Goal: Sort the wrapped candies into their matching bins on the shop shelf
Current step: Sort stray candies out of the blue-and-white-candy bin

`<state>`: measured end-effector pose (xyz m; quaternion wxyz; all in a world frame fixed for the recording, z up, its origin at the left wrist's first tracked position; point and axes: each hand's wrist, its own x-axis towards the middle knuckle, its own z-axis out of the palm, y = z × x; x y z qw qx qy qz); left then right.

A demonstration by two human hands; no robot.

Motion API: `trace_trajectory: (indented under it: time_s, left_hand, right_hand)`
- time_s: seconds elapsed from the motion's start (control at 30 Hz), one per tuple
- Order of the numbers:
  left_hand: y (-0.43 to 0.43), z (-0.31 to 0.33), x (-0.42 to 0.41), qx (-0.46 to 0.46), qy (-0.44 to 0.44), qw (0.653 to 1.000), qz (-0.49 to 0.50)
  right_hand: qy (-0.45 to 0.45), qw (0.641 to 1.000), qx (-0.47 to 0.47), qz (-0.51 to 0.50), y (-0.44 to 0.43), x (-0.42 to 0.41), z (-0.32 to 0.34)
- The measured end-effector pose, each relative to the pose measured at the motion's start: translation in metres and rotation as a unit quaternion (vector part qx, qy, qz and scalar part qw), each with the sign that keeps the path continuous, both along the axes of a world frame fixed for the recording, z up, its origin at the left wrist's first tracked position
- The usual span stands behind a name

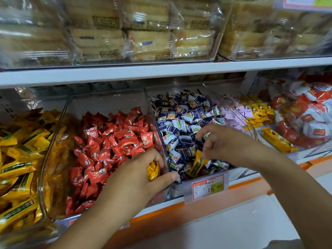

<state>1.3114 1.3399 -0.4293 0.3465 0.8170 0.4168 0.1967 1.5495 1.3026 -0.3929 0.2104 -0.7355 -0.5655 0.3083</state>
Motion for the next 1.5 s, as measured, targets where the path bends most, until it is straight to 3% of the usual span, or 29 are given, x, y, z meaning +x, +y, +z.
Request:
trace_trajectory:
  time_s: [0.17, 0.3, 0.47, 0.53, 0.6, 0.63, 1.0, 1.5]
  left_hand:
    - [-0.001, 0.003, -0.001, 0.007, -0.128, 0.992, 0.022]
    - [-0.005, 0.013, 0.003, 0.022, -0.140, 0.989, 0.036]
    - [-0.007, 0.009, 0.005, 0.078, -0.109, 0.991, 0.023]
    - [-0.006, 0.008, 0.003, 0.065, -0.110, 0.991, 0.030]
    - [-0.005, 0.008, 0.000, 0.048, -0.100, 0.993, 0.037]
    - [-0.004, 0.007, 0.000, 0.038, -0.095, 0.994, 0.037]
    - [0.001, 0.003, 0.002, -0.015, -0.055, 0.998, 0.005]
    - [-0.001, 0.003, 0.002, -0.024, -0.048, 0.999, -0.011]
  right_hand:
    - [0.165, 0.965, 0.203, -0.021, -0.015, -0.007, 0.029]
    - [0.222, 0.945, 0.232, 0.056, -0.017, -0.039, 0.026]
    - [0.190, 0.967, 0.164, 0.043, -0.010, -0.040, 0.018]
    - [0.027, 0.996, 0.074, 0.042, -0.007, -0.017, 0.016]
    - [-0.131, 0.985, -0.045, 0.097, -0.003, -0.001, 0.008]
    - [-0.156, 0.977, -0.085, 0.119, -0.001, 0.002, 0.001]
    - [-0.162, 0.960, -0.149, 0.173, 0.016, -0.002, -0.023]
    - [-0.034, 0.980, -0.154, 0.120, 0.015, -0.008, -0.027]
